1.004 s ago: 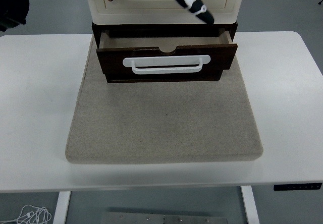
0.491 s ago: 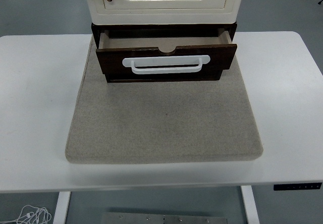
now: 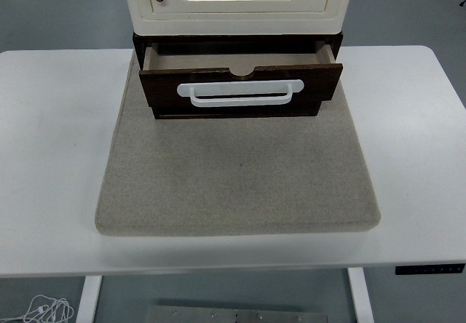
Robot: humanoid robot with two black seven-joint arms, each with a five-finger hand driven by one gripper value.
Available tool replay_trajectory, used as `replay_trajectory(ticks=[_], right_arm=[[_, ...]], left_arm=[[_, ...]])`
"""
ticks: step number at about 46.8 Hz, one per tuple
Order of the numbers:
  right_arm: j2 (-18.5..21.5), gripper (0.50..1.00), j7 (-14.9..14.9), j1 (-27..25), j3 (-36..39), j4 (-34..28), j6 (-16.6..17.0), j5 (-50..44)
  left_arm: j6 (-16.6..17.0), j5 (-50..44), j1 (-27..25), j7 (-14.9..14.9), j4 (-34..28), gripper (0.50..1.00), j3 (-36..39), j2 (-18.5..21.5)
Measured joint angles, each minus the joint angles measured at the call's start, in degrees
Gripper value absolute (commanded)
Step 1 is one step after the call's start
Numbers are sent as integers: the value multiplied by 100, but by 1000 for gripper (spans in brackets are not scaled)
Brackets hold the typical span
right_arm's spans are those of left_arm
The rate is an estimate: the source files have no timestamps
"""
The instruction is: Open the drawer under the combination cabinet
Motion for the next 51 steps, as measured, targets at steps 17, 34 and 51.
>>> replay_trajectory(ticks=[17,34,51], right_arm=[[0,928,0,-2,0,1,-2,0],[0,928,-2,-4,0,1,-2,0],[0,928,-1,-3,0,-1,-1,0]], left_arm=[[-508,-564,1018,-63,1078,1000,61,-107],[-608,-1434,2018,-322,1217,1000,56,-806],[-828,-1514,2413,-384,1191,1000,54,-1356]])
